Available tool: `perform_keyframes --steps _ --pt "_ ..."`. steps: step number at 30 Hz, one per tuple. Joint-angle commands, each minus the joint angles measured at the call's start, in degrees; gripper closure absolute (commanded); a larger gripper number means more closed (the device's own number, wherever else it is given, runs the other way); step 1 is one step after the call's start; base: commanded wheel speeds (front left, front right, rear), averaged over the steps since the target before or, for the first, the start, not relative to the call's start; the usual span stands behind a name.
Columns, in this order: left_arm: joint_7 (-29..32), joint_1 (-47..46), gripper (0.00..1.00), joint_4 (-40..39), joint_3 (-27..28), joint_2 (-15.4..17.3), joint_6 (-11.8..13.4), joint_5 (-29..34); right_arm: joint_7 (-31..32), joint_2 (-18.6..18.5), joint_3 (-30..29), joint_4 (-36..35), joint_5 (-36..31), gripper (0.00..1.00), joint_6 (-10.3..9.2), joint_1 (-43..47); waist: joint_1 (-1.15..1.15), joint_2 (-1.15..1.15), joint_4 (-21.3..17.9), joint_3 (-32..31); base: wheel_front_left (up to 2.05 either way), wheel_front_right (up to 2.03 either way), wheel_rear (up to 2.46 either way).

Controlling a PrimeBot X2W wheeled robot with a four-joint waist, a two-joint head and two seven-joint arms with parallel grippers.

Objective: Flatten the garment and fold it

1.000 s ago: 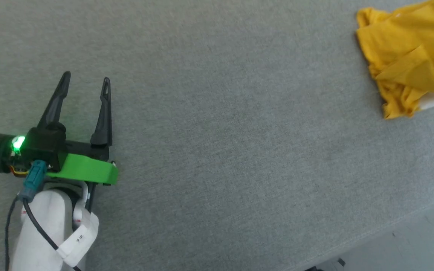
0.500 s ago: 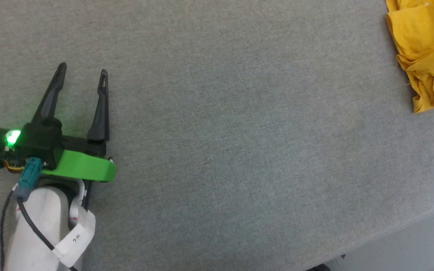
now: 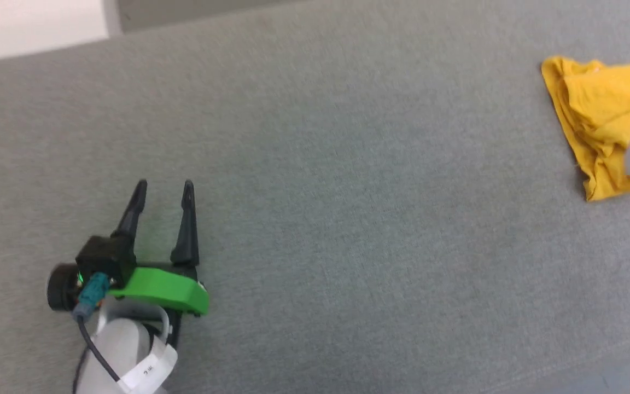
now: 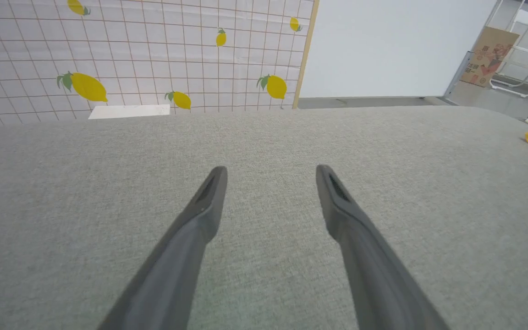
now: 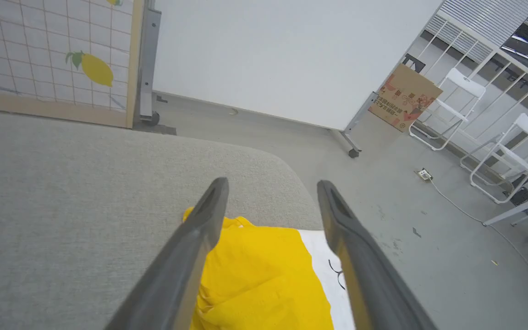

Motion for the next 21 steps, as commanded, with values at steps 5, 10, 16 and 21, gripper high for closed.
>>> perform_keyframes --steps 5,10,16,21 --pt "-0.6 1.4 0.00 3.0 -0.7 -1.1 0.0 -1.6 -0.2 0.5 4.6 -9.6 10.6 0.00 -0.09 9.3 0.00 0.00 9.0 -11.9 0.00 0.00 0.00" --pt "-0.7 2.1 0.00 4.3 -0.9 -1.9 0.1 -3.0 0.1 2.3 7.2 -20.1 17.6 0.00 -0.09 19.3 0.00 0.00 12.4 -14.4 0.00 0.00 0.00" --pt "-0.7 3.3 0.00 5.1 -1.3 -2.5 -0.1 -3.7 -1.0 4.9 8.5 -27.6 21.3 0.00 -0.09 29.1 0.00 0.00 15.4 -16.2 0.00 0.00 0.00" --pt "-0.7 4.3 0.00 5.6 -1.7 -2.7 -0.3 -3.7 -3.0 7.5 9.4 -29.5 22.5 0.00 -0.09 34.6 0.00 0.00 16.9 -17.3 0.00 0.00 0.00"
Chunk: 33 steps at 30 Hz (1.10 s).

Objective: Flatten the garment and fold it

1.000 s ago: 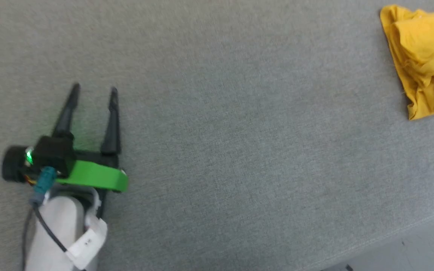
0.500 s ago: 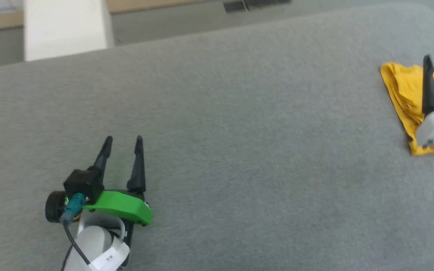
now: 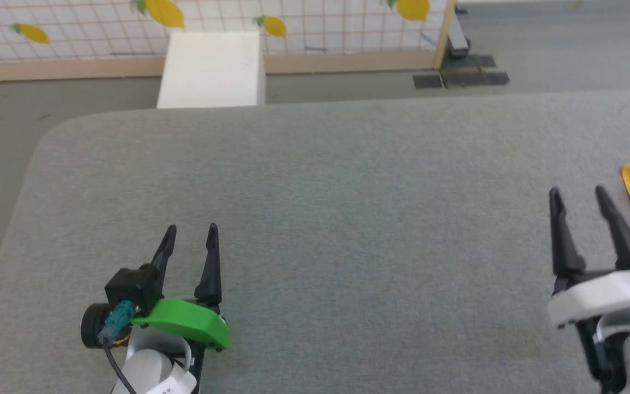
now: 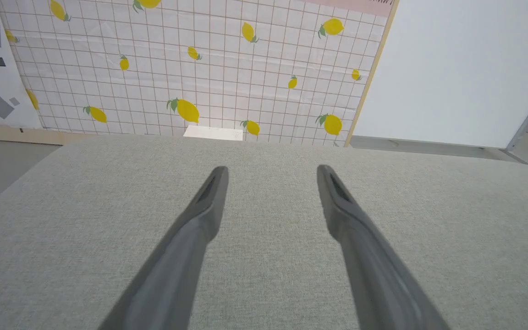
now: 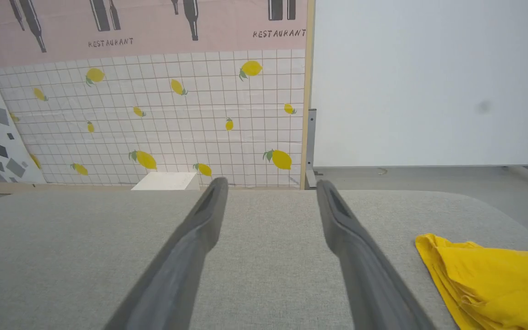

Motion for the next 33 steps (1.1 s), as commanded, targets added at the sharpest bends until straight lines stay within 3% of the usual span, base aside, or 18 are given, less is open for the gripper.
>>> perform_keyframes --steps 1,15,33 --pt "-0.3 0.8 0.00 0.1 -0.1 -0.3 -0.1 -0.3 -0.8 0.8 0.3 -0.6 0.0 0.00 -0.09 1.7 0.01 0.00 2.6 -2.5 0.00 0.00 0.00" --pt "-0.3 3.7 0.00 0.1 -1.4 -0.5 0.1 -0.7 -3.0 4.4 -1.3 -2.2 -5.0 0.00 -0.09 9.7 0.01 0.00 3.7 -3.6 0.00 0.00 0.00" --pt "-0.3 4.4 0.00 0.2 -3.0 -0.5 1.4 -1.9 -3.7 4.7 -1.5 0.2 -3.5 0.00 -0.09 10.2 0.01 0.00 3.6 -3.7 0.00 0.00 0.00"
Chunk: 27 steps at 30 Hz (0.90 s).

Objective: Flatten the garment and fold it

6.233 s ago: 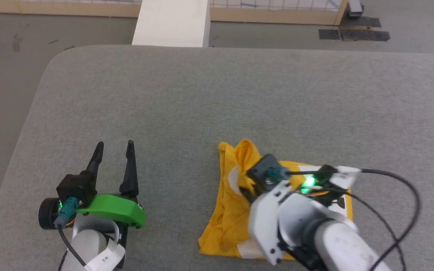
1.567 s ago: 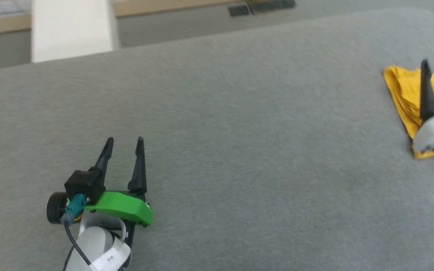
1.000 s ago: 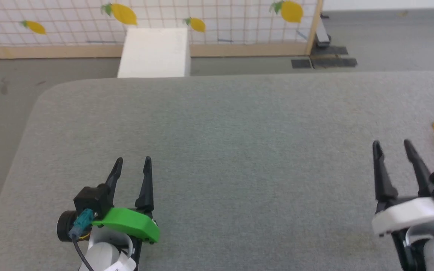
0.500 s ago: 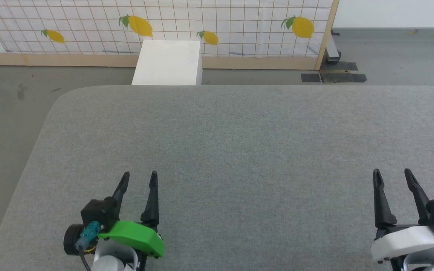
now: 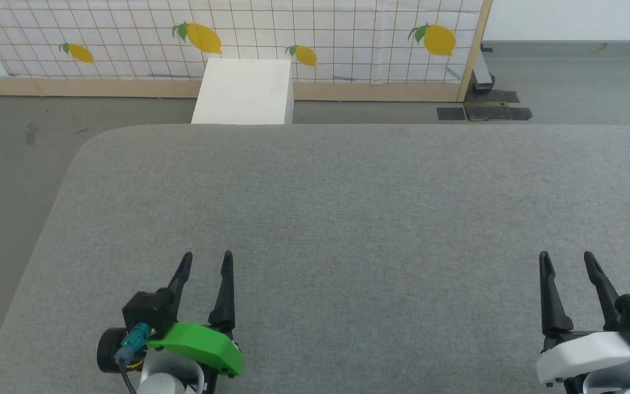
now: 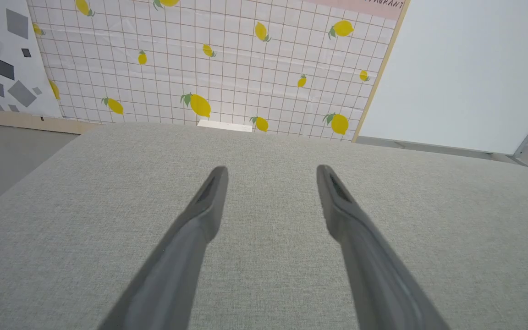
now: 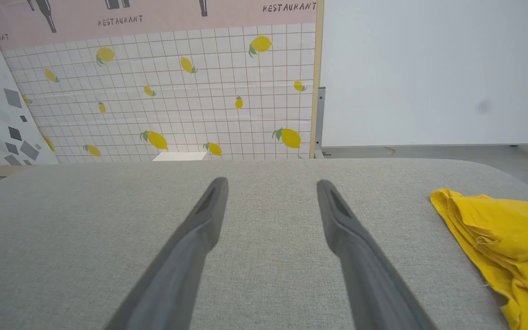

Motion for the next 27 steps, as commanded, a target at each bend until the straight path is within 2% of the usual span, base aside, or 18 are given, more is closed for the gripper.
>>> perform_keyframes --steps 1,27 --pt "0.1 0.0 1.00 0.0 0.0 0.0 0.0 0.0 0.1 0.0 0.0 0.0 0.0 1.00 0.00 0.0 0.01 0.00 0.0 0.0 0.00 0.00 0.00" --pt "2.4 0.8 1.00 -2.4 1.1 0.0 0.6 2.3 1.6 0.0 1.3 -0.6 -0.9 1.00 -0.01 -0.5 0.01 0.00 0.1 -0.1 0.00 0.00 0.00"
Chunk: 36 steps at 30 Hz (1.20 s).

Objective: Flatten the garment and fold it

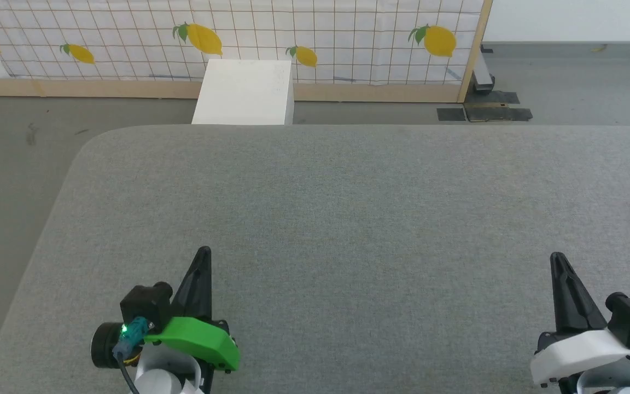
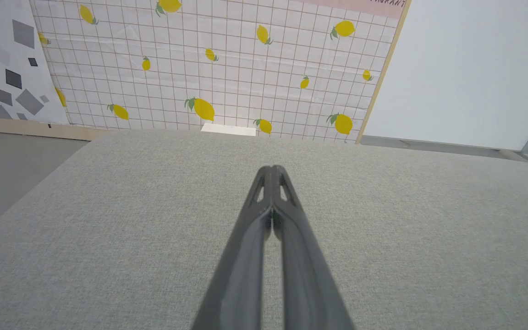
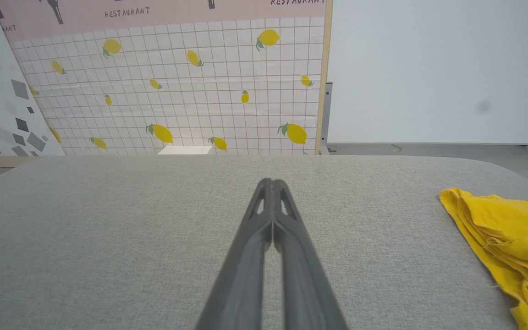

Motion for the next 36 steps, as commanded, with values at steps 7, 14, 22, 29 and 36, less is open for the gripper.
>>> perform_keyframes --steps 7,14,22,29,36 --pt "1.1 1.0 1.00 -1.2 0.6 -0.1 0.5 1.4 0.8 0.0 0.7 -0.6 -0.6 1.00 -0.02 -0.6 0.00 0.00 0.0 0.0 0.00 0.00 0.00" --pt "1.9 1.3 1.00 -2.0 1.0 -0.1 0.8 2.1 1.3 0.1 1.2 -0.8 -0.9 1.00 -0.02 -0.8 0.00 0.00 0.0 -0.1 0.00 0.00 0.00" --pt "2.9 1.6 1.00 -2.9 1.4 -0.1 1.0 3.0 1.9 0.1 1.7 -1.0 -1.3 1.00 -0.03 -1.0 0.00 0.00 0.1 -0.1 0.00 0.00 0.00" --pt "3.7 1.9 1.00 -3.7 1.8 -0.1 1.2 3.8 2.5 0.1 2.2 -1.3 -1.6 1.00 -0.03 -1.2 0.00 0.00 0.1 -0.1 0.00 0.00 0.00" --pt "4.5 2.1 1.00 -4.5 2.1 -0.1 1.5 4.5 3.0 0.1 2.7 -1.5 -1.8 1.00 -0.04 -1.3 0.00 0.00 0.1 -0.1 0.00 0.00 0.00"
